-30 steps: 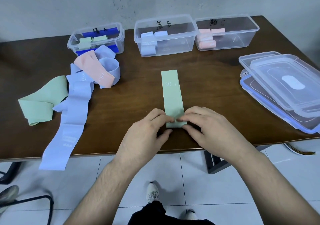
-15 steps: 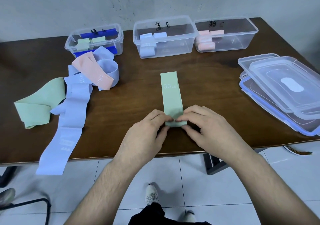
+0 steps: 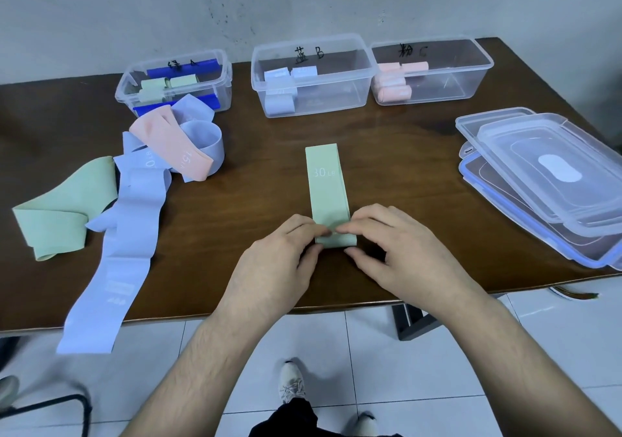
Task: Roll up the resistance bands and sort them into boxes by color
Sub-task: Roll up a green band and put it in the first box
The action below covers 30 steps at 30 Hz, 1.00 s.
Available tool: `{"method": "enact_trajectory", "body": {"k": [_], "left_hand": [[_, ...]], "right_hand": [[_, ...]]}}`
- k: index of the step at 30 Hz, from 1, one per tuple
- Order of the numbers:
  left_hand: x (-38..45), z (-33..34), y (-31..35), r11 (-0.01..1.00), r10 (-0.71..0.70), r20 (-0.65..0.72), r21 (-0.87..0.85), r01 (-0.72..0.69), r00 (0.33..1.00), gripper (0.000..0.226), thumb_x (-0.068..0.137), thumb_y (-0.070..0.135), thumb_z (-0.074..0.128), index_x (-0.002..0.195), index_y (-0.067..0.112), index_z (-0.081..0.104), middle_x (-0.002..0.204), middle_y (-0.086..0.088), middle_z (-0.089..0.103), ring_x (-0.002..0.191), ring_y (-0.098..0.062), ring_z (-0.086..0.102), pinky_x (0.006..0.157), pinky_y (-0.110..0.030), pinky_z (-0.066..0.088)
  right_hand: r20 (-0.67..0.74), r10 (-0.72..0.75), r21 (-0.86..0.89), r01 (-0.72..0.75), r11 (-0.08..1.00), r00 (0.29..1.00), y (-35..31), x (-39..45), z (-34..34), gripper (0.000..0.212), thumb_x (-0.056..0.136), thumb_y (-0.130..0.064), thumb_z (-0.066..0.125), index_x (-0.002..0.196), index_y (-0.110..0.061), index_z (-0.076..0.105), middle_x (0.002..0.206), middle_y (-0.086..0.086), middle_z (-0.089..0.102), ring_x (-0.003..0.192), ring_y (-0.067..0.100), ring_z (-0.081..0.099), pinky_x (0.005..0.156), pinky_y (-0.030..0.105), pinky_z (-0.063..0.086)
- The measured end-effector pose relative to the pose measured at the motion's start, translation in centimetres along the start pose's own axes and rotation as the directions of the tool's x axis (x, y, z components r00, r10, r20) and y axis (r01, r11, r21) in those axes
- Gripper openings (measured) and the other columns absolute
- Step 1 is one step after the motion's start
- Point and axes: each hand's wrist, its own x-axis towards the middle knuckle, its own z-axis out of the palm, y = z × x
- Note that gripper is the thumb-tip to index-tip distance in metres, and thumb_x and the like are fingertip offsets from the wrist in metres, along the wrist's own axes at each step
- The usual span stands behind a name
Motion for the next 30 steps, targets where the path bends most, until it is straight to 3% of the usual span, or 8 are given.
{"method": "enact_trajectory", "body": {"k": [4, 9, 13, 17, 24, 30], "left_hand": [[0.4, 0.2, -0.1, 0.999, -0.031, 0.021, -0.017, 0.031, 0.999, 0.025, 0.1, 0.03, 0.053, 0.122, 0.03, 0.063, 0.12, 0.021, 0.053, 0.095, -0.011, 0.063, 0.079, -0.034, 0.056], [0.2, 0.2, 0.1, 1.0, 0.012, -0.071, -0.008, -0.013, 0.997, 0.022, 0.096, 0.026, 0.061, 0.116, 0.027, 0.067, 0.116, 0.02, 0.055, 0.077, -0.008, 0.06, 0.064, -0.025, 0.056], [0.3, 0.1, 0.0, 0.998, 0.046, -0.039, 0.047, -0.044, 0.998, 0.023, 0.091, 0.029, 0.067, 0.114, 0.028, 0.067, 0.115, 0.018, 0.056, 0.068, -0.007, 0.057, 0.056, -0.024, 0.055], [0.9, 0.1, -0.4, 0.997, 0.042, -0.026, 0.064, -0.04, 0.999, 0.023, 0.091, 0.028, 0.067, 0.114, 0.03, 0.064, 0.117, 0.019, 0.056, 0.074, -0.011, 0.063, 0.057, -0.03, 0.056], [1.6, -0.1, -0.4, 0.997, 0.023, 0.001, 0.076, -0.023, 1.0, 0.025, 0.096, 0.034, 0.059, 0.121, 0.032, 0.064, 0.124, 0.021, 0.056, 0.092, -0.009, 0.065, 0.07, -0.023, 0.056], [1.7, -0.1, -0.2, 0.996, 0.035, -0.029, 0.078, -0.033, 0.999, 0.026, 0.094, 0.031, 0.064, 0.12, 0.028, 0.065, 0.118, 0.014, 0.055, 0.071, -0.006, 0.055, 0.059, -0.021, 0.054]], "right_hand": [[-0.002, -0.01, 0.005, 0.01, 1.0, 1.0, 0.2, 0.3, 0.1, 0.024, 0.091, -0.02, 0.069, 0.115, -0.027, 0.069, 0.112, -0.015, 0.06, 0.096, 0.009, 0.058, 0.082, 0.027, 0.053], [0.061, 0.029, 0.015, -0.03, 0.999, 0.998, 0.3, 1.1, -0.4, 0.026, 0.096, -0.024, 0.062, 0.122, -0.029, 0.067, 0.121, -0.017, 0.06, 0.109, 0.005, 0.056, 0.095, 0.029, 0.051], [0.09, 0.04, 0.01, -0.041, 0.999, 0.995, 0.3, 1.3, -0.6, 0.028, 0.098, -0.027, 0.059, 0.125, -0.031, 0.065, 0.124, -0.019, 0.058, 0.114, 0.004, 0.054, 0.099, 0.028, 0.049], [0.089, 0.039, 0.001, -0.039, 0.999, 0.995, 0.4, 1.5, -0.5, 0.032, 0.097, -0.032, 0.06, 0.128, -0.031, 0.063, 0.124, -0.02, 0.055, 0.113, 0.005, 0.053, 0.098, 0.028, 0.05], [0.085, 0.038, -0.009, -0.038, 0.999, 0.996, 0.6, 1.9, -0.7, 0.027, 0.095, -0.028, 0.065, 0.122, -0.03, 0.065, 0.121, -0.017, 0.057, 0.109, 0.006, 0.055, 0.093, 0.027, 0.051], [0.094, 0.035, -0.01, -0.035, 0.999, 0.995, 0.8, 2.6, -0.8, 0.026, 0.098, -0.029, 0.059, 0.124, -0.028, 0.064, 0.122, -0.016, 0.058, 0.11, 0.006, 0.056, 0.096, 0.028, 0.05]]}}
